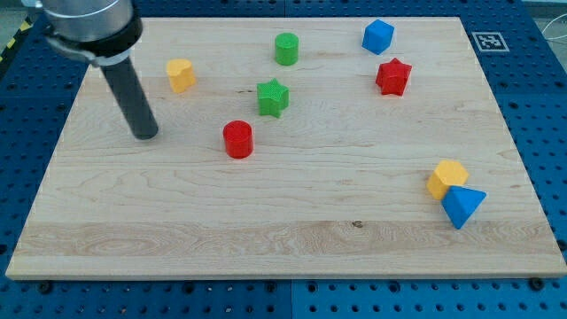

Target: Slide the red circle towards the bottom left

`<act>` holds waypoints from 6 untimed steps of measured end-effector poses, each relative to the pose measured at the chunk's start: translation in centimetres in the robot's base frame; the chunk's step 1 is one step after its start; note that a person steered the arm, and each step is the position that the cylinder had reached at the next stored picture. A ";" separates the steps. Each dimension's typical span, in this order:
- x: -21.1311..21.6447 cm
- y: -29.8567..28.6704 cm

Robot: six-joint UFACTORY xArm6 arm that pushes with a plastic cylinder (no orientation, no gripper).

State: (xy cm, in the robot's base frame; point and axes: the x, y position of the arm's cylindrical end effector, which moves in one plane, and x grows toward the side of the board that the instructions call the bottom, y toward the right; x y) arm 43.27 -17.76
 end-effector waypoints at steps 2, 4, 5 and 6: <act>-0.9 13.4; -0.4 17.5; 1.6 12.0; 3.1 7.0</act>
